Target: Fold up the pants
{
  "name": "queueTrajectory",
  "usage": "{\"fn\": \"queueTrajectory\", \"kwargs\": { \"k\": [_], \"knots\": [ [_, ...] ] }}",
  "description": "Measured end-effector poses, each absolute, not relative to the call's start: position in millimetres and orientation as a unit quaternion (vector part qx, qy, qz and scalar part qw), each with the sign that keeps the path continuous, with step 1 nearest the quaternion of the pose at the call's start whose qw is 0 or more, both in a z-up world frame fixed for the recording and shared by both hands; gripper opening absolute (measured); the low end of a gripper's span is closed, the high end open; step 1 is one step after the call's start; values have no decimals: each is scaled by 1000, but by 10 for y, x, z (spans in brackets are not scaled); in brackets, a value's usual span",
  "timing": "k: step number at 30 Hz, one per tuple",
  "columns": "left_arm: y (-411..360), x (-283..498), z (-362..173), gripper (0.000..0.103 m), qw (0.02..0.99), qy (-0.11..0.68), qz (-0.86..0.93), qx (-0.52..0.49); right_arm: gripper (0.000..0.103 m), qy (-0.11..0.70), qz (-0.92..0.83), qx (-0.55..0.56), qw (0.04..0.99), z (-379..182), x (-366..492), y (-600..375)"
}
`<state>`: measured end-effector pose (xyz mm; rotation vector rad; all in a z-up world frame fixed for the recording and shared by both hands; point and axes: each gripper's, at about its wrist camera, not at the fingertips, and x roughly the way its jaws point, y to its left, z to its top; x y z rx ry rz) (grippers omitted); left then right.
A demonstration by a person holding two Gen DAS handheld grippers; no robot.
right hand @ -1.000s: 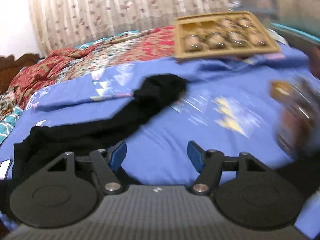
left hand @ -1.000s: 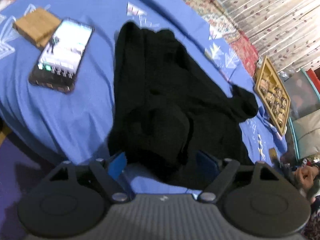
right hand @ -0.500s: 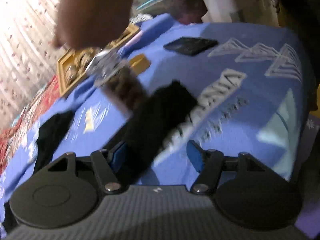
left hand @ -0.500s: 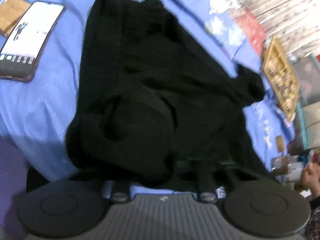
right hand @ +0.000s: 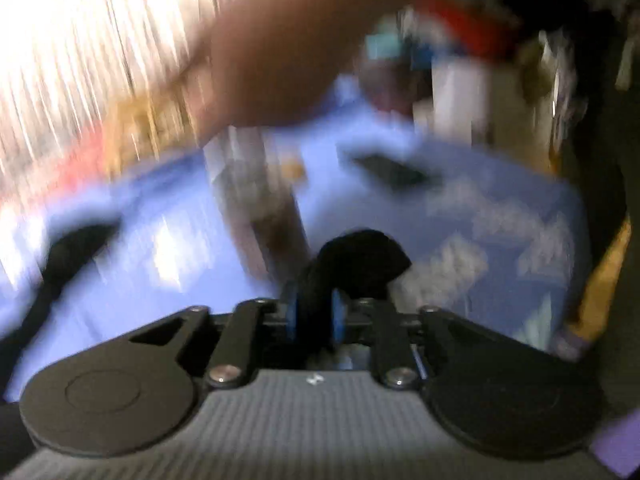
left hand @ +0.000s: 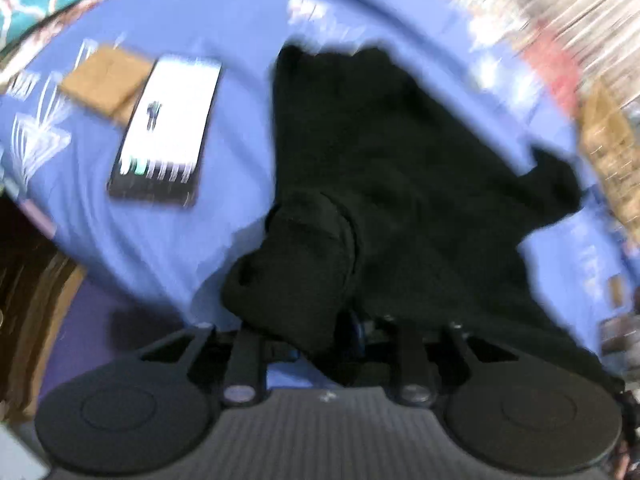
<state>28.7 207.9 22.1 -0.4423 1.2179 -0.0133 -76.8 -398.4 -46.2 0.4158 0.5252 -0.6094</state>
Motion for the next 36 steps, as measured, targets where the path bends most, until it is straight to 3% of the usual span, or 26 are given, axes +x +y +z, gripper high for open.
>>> {"fn": "queueTrajectory", "kwargs": {
  "k": [2,4,13,16,21,24,27,28,29,30,32,36],
  "knots": [
    [2065,216,142,24,791,569,-27,-225,29,278,-302,219,885,-602,-876,-4007],
    [2071,127,194,30,801,560,-30,-212,38,260,-319,223,884,-613,-1063,-3968],
    [2492,4,902,37,878,439,46,-186,38,196,-322,144,915,-372,-1200,-3866],
    [2428,49,997,37,889,420,50,-175,38,199,-326,177,907,-383,-1190,-4015],
    [1942,221,1022,37,898,424,-30,-117,39,186,-342,228,893,-454,-1329,-4452],
    [1405,414,867,37,891,441,-94,-56,48,188,-328,268,886,-535,-1304,-4748],
    [761,594,624,37,872,465,-155,-9,49,200,-289,318,880,-661,-1201,-4944],
    [609,643,512,36,863,477,-170,-6,44,213,-269,325,881,-711,-1134,-4975],
    [423,722,397,36,850,493,-185,-5,17,224,-251,322,885,-721,-1095,-4966],
    [238,791,282,35,839,508,-197,-3,6,233,-237,313,890,-699,-1055,-4951],
    [-57,881,155,33,825,527,-204,9,2,215,-252,295,897,-500,-1126,-4910],
    [-525,989,133,33,830,511,-221,35,2,75,-307,260,912,120,-1617,-4991]
  ]
}}
